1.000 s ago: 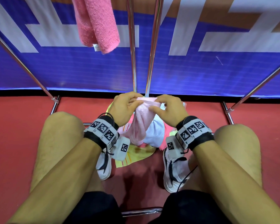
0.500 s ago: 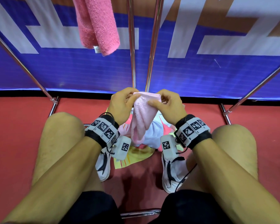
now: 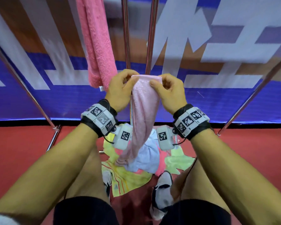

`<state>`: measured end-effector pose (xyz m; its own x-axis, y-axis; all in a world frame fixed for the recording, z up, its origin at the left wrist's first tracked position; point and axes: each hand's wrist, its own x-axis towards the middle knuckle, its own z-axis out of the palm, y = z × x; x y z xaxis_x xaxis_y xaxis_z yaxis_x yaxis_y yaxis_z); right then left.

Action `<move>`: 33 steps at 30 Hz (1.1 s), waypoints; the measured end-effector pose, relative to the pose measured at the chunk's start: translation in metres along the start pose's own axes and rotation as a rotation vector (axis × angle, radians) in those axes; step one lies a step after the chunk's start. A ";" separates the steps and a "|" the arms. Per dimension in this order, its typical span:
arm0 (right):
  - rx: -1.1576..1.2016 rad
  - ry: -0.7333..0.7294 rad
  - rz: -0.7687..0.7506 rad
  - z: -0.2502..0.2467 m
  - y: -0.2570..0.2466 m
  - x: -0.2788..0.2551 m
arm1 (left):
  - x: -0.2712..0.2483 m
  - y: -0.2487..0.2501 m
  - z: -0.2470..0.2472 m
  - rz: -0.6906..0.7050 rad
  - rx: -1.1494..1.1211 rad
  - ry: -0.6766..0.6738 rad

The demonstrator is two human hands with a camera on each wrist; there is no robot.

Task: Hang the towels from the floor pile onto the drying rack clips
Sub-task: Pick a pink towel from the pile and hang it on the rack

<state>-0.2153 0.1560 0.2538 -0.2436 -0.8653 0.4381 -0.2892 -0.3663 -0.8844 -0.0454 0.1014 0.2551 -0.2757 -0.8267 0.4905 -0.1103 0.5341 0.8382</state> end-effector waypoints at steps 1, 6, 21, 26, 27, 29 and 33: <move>-0.006 0.018 -0.029 -0.002 -0.012 0.008 | 0.009 0.011 -0.003 0.026 -0.001 0.008; -0.051 0.054 -0.131 -0.011 -0.069 0.040 | 0.047 0.063 -0.014 0.095 -0.066 0.060; -0.038 0.056 -0.291 -0.052 -0.195 0.108 | 0.118 0.185 -0.033 0.162 -0.187 0.084; -0.041 0.095 -0.335 -0.052 -0.211 0.115 | 0.125 0.201 -0.036 0.227 -0.186 0.122; -0.047 0.111 -0.338 -0.049 -0.212 0.116 | 0.127 0.203 -0.038 0.232 -0.165 0.123; -0.064 0.130 -0.326 -0.044 -0.210 0.116 | 0.129 0.201 -0.042 0.203 -0.124 0.098; -0.019 0.101 -0.292 -0.037 -0.202 0.117 | 0.133 0.198 -0.054 0.216 -0.076 0.111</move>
<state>-0.2194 0.1408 0.4896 -0.2385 -0.6855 0.6879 -0.3776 -0.5871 -0.7160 -0.0527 0.0875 0.4990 -0.1784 -0.7111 0.6801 0.0135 0.6893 0.7243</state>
